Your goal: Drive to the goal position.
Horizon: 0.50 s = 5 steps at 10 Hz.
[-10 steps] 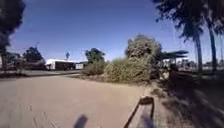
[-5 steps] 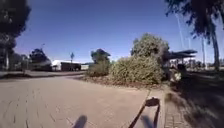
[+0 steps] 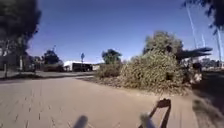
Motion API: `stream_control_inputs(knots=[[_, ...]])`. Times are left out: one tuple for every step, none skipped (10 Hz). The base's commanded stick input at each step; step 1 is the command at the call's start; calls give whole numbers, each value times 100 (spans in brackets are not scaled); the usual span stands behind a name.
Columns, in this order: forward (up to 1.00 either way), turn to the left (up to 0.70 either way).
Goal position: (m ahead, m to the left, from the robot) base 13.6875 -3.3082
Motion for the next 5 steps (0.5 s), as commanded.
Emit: stream_control_inputs(knots=[[100, 27], [100, 27], [100, 27], [100, 27], [100, 27]])
